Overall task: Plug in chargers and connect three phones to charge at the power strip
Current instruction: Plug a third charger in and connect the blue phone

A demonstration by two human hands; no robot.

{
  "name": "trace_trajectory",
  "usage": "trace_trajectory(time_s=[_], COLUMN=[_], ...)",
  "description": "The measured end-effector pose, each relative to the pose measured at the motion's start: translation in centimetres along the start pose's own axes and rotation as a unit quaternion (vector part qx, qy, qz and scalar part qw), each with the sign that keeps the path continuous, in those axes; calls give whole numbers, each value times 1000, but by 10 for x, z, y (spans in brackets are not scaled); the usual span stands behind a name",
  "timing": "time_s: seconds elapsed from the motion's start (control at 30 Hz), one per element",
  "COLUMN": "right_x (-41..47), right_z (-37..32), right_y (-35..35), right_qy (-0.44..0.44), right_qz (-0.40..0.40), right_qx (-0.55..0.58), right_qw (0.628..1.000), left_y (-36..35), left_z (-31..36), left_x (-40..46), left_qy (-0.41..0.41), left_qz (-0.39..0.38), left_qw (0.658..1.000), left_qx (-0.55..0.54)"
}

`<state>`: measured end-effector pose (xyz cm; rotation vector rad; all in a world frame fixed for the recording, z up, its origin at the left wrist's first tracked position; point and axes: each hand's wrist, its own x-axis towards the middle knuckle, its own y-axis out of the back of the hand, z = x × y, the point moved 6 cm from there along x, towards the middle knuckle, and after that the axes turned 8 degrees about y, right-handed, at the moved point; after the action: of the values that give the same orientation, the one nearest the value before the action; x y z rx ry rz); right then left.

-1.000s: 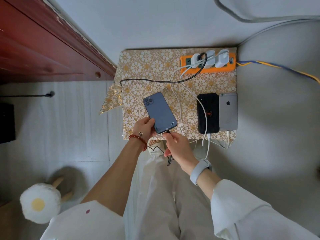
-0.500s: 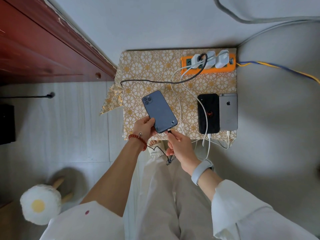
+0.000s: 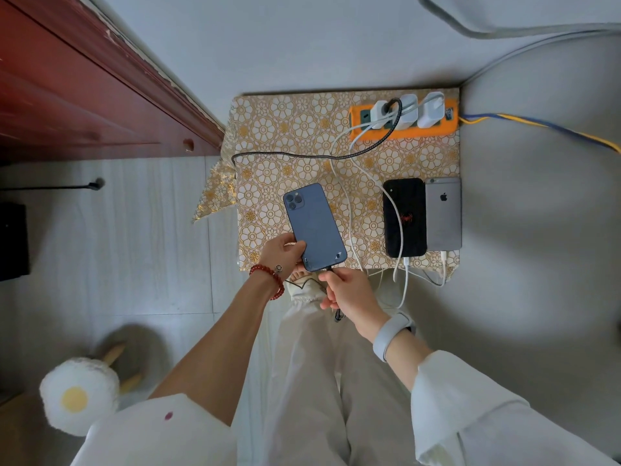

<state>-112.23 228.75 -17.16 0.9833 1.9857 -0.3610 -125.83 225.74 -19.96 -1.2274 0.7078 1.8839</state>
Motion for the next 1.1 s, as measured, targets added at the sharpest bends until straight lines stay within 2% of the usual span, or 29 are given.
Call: trace_trajectory(time_s=[0.17, 0.3, 0.5, 0.7, 0.97, 1.1], right_x=[24, 48, 71, 73, 68, 69], right_z=[-6, -4, -4, -15, -16, -16], right_y=[32, 71, 49, 83, 96, 94], right_qy=[89, 88, 100, 81, 61, 59], right_qz=[-11, 80, 41, 116, 120, 115], right_qx=[-200, -331, -447, -373, -342, -366], right_qw=[976, 936, 888, 917, 930, 922], left_y=[-1, 9, -5, -22, -37, -40], left_z=[-5, -5, -5, -4, 10, 11], left_x=[7, 17, 26, 30, 29, 28], left_qy=[19, -12, -25, -19, -49, -46], left_qz=[14, 73, 64, 72, 169, 181], left_qw=[1000, 988, 974, 969, 925, 916], left_qx=[13, 132, 217, 235, 337, 355])
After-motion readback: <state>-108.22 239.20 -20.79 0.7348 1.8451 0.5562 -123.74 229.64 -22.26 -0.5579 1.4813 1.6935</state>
